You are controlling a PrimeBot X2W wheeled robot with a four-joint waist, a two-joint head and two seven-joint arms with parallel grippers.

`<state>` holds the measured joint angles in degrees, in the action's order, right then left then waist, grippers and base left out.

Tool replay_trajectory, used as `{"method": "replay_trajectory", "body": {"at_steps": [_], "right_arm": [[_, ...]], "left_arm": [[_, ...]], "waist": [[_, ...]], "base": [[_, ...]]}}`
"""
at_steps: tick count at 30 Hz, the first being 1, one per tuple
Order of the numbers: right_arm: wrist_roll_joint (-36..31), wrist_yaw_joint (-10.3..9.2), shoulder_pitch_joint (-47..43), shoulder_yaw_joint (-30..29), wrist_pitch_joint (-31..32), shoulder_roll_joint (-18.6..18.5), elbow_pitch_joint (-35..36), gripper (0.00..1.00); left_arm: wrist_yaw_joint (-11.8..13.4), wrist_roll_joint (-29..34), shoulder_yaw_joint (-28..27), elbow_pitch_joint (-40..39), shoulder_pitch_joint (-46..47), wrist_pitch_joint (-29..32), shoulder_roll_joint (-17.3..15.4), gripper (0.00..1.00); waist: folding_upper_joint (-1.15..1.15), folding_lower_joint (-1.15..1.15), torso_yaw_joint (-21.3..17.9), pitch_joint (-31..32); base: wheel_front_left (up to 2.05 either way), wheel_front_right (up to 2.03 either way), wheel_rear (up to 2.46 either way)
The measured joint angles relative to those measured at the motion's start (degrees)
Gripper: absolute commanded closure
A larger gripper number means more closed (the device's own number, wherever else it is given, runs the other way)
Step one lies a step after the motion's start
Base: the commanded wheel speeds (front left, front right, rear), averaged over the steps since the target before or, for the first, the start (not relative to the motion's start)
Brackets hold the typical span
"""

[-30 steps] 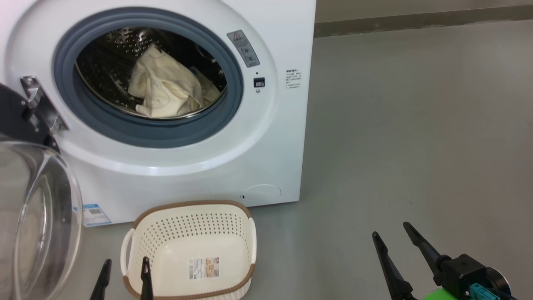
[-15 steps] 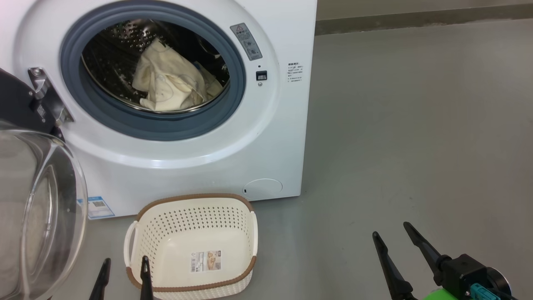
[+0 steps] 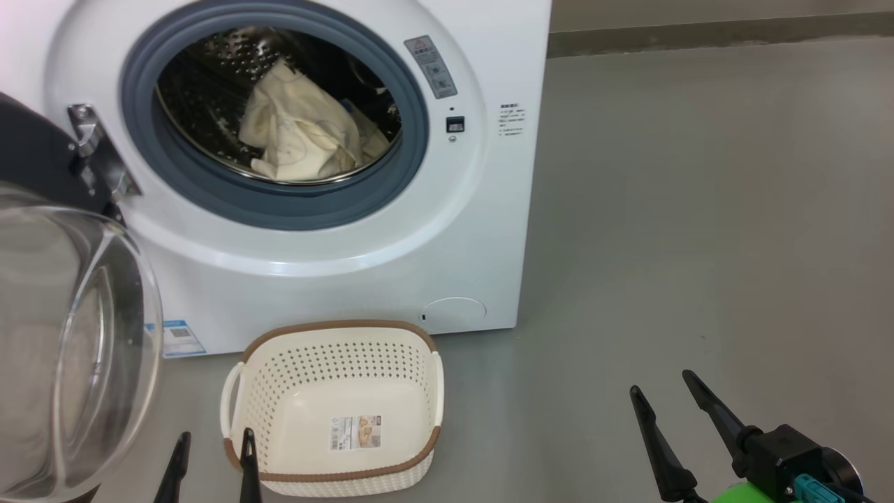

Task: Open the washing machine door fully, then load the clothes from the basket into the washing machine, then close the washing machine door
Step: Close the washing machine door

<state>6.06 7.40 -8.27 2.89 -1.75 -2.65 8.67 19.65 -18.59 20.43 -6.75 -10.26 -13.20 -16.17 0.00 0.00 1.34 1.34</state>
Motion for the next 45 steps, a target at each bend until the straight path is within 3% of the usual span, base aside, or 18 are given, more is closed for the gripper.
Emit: {"method": "replay_trajectory", "body": {"at_steps": [12,35,45], "right_arm": [[-0.01,0.00,-0.01,-0.12,0.16,0.01,1.10,0.00],[-0.60,0.00,0.15,0.83,0.24,0.01,1.37,0.00],[-0.59,0.00,0.15,2.01,0.66,0.02,1.16,0.00]], "left_arm": [[1.56,0.04,-0.64,-2.03,0.02,0.00,-0.49,0.00],[1.80,-0.83,-0.54,-2.33,0.30,0.00,-0.24,0.00],[1.79,-1.46,-0.68,-2.34,0.25,-0.08,-0.26,0.00]], "waist": [[0.00,0.00,5.76,-0.80],[0.00,0.00,24.81,-1.72],[0.00,0.00,28.40,-1.36]], "base": [[0.00,0.00,0.00],[0.00,0.00,0.00],[0.00,0.00,0.00]]}}
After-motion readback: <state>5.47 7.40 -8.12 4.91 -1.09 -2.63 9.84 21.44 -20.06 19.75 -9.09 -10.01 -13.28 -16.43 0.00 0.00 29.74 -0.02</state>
